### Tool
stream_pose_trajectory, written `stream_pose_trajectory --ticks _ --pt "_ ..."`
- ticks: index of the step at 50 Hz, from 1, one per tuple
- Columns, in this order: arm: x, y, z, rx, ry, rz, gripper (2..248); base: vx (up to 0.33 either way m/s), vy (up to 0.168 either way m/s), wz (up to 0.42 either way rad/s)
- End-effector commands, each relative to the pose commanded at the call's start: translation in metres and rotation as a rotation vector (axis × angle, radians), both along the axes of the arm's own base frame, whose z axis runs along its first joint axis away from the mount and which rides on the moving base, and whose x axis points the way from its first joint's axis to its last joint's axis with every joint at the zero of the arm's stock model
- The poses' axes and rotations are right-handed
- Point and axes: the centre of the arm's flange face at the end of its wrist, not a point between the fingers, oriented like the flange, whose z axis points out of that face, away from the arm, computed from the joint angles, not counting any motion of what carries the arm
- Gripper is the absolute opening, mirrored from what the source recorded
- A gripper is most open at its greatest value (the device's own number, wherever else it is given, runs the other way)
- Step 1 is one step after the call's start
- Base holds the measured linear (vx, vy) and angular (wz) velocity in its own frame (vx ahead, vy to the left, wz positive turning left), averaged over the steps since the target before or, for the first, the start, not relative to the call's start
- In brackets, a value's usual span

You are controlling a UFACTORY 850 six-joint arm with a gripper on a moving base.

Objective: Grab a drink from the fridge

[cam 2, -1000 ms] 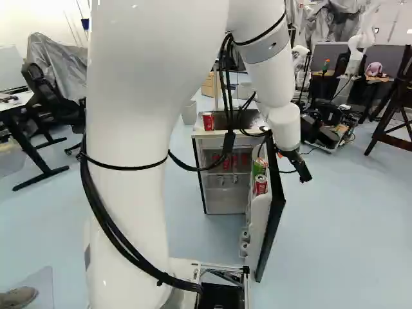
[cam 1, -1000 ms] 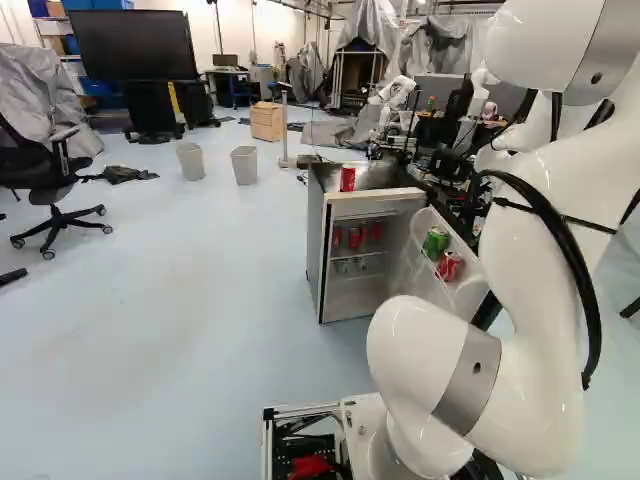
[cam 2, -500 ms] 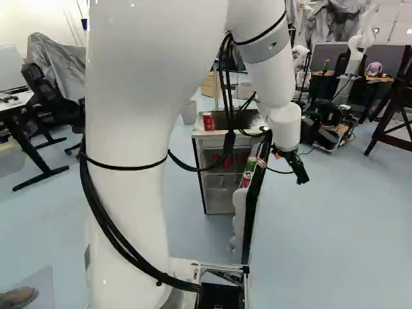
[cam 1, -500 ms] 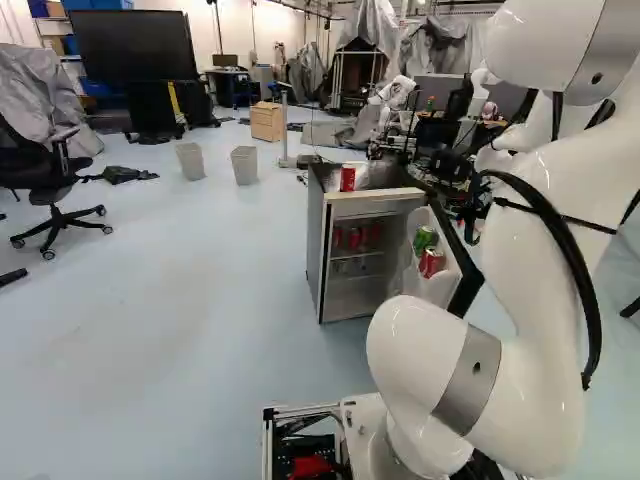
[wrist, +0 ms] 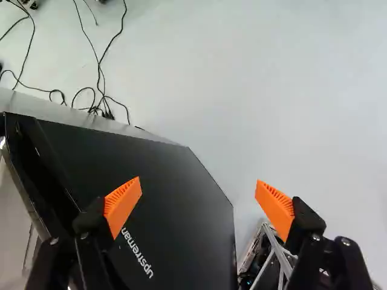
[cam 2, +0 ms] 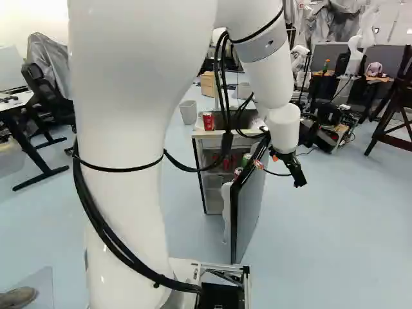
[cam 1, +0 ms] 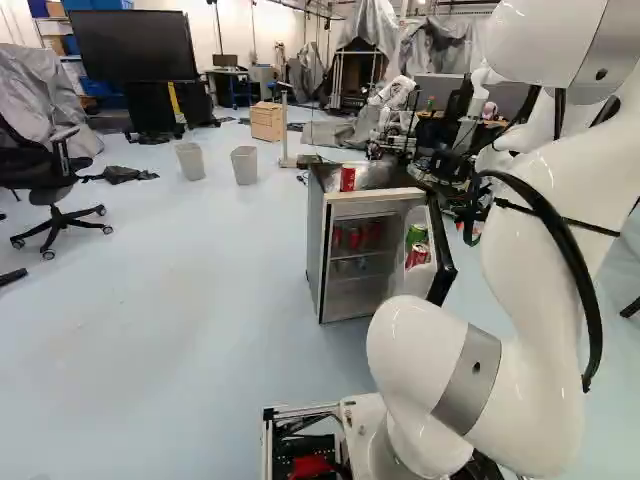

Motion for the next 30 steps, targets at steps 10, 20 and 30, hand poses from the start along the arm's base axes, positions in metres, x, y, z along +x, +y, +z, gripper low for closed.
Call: stream_pose_trajectory --ticks 10,20,30 --pt "-0.008 0.009 0.000 0.005 0.005 0.001 247 0.000 0.000 0.000" --pt "-0.018 0.022 0.001 0.009 0.013 0.008 247 0.000 0.000 0.000" --pt "-0.029 0.036 0.001 0.011 0.023 0.022 247 0.000 0.000 0.000"
